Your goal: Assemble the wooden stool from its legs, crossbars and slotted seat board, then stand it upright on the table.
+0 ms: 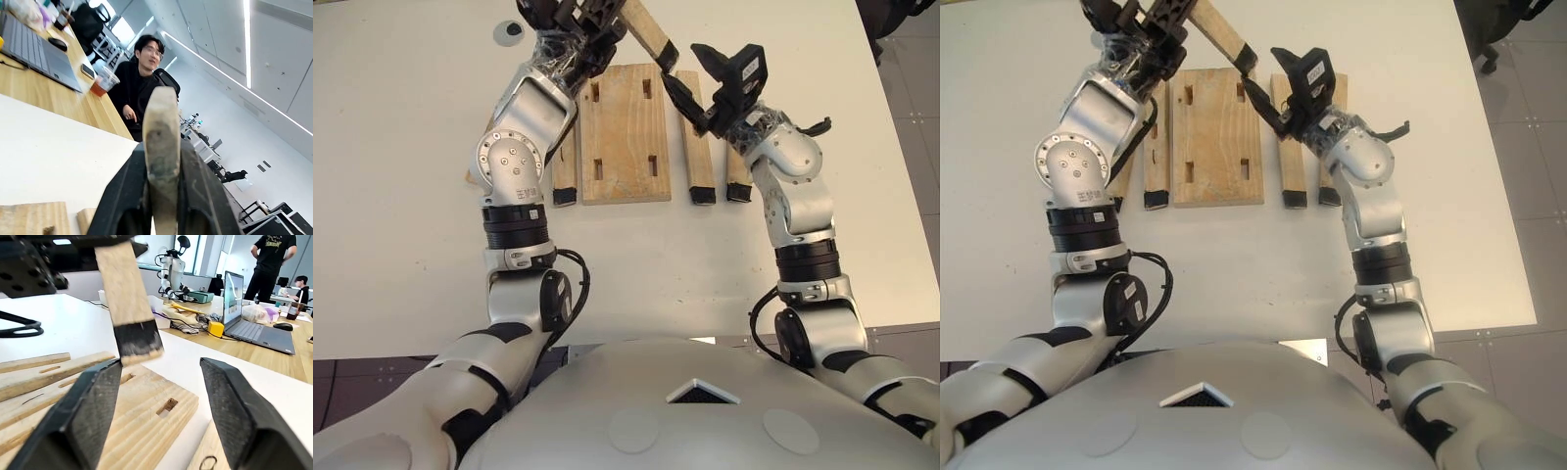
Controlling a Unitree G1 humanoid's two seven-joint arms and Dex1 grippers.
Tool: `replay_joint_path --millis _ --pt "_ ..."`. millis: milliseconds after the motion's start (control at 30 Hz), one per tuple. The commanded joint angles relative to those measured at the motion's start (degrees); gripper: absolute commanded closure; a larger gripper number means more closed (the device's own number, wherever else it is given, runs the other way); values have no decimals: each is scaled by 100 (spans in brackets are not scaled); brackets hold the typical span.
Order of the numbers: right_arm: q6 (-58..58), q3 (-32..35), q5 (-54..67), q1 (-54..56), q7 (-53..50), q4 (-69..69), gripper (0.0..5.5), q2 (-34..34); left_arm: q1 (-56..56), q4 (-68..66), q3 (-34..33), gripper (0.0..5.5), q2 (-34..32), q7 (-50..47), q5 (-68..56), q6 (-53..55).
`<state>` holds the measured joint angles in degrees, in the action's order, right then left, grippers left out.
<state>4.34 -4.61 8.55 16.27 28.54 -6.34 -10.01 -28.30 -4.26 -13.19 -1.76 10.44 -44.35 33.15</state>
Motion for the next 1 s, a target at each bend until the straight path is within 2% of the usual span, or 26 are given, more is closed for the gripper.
replay_joint_path --millis 33,167,333,1000 --pt "63 155 21 -350 -102 312 232 -134 763 284 -102 512 -338 -162 738 -559" --pt "80 195 3 -473 -215 407 232 -163 1527 685 -417 512 -650 -61 1163 -1165" --pt "93 227 -13 -654 -343 562 232 -190 1759 525 -599 512 -885 107 1461 -1705" --pt "355 202 16 -612 -214 627 232 -297 2254 -107 -464 512 -633 164 1967 -2586"
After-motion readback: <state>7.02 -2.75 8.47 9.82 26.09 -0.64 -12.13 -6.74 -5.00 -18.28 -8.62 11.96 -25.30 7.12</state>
